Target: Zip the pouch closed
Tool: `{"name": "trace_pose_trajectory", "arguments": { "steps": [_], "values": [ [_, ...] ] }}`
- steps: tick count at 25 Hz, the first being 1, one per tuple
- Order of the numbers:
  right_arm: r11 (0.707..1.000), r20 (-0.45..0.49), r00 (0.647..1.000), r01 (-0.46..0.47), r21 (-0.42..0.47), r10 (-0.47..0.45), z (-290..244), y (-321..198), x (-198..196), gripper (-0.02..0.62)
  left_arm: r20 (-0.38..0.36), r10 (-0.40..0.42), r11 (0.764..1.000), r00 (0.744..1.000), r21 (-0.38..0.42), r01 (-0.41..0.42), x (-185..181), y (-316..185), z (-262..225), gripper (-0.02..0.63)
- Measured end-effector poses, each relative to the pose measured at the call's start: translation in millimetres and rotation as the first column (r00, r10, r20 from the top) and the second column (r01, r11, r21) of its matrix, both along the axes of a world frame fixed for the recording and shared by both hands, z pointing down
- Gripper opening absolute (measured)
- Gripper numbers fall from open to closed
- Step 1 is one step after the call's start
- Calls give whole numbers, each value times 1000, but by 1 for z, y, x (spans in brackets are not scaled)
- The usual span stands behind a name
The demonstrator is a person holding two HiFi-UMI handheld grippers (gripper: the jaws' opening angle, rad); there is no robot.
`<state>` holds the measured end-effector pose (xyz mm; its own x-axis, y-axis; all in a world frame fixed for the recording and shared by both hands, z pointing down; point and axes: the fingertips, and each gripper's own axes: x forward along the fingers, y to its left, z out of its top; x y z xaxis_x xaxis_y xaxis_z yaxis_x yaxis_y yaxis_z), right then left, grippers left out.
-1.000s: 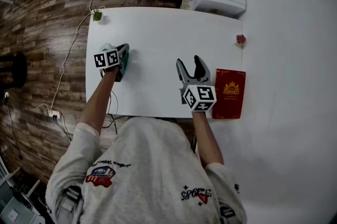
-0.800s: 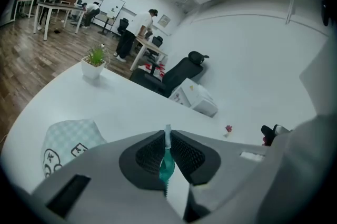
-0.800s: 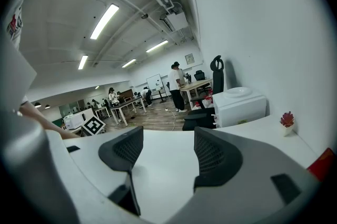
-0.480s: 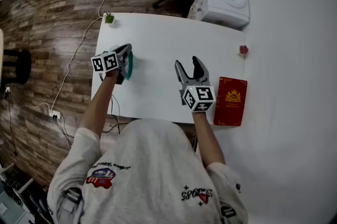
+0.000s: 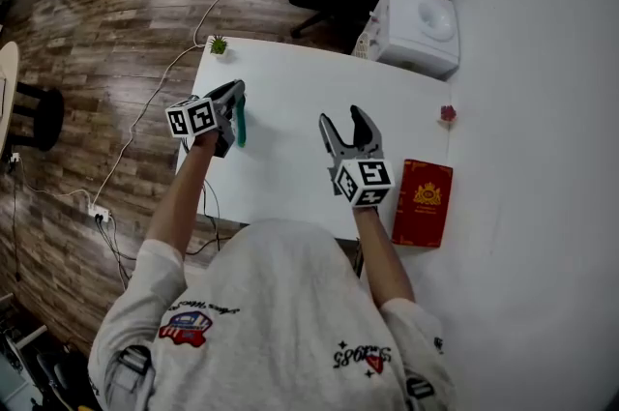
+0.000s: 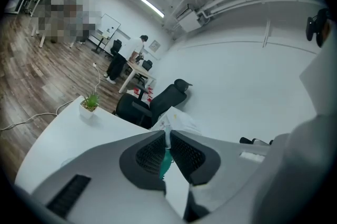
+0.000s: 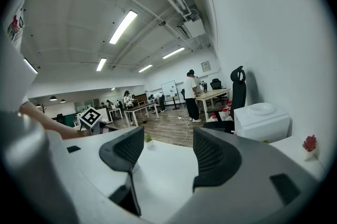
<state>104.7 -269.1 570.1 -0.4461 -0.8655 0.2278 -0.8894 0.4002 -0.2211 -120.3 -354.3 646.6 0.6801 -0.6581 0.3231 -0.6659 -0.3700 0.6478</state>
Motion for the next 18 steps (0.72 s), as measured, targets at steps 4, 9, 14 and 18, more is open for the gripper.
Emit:
{"name": "trace_pose_trajectory", "arguments": {
  "steps": [4, 9, 14, 18],
  "values": [
    [999, -6, 1000, 26, 33, -26, -15, -4, -9, 278, -50, -30, 999, 998, 35, 32, -11, -1, -24, 28],
    [996, -11, 999, 45, 76, -44, -34, -11, -17, 276, -115, -42, 994, 992, 91, 52, -20, -3, -58, 28],
    [992, -13, 999, 49, 115, -48, -53, -16, -16, 276, -195, 11, 985, 981, 173, 24, -6, -1, -108, 28],
    [989, -12, 999, 41, 142, -39, -69, -20, -15, 276, -215, 69, 972, 974, 234, -17, 8, -1, -145, 28]
  ]
}}
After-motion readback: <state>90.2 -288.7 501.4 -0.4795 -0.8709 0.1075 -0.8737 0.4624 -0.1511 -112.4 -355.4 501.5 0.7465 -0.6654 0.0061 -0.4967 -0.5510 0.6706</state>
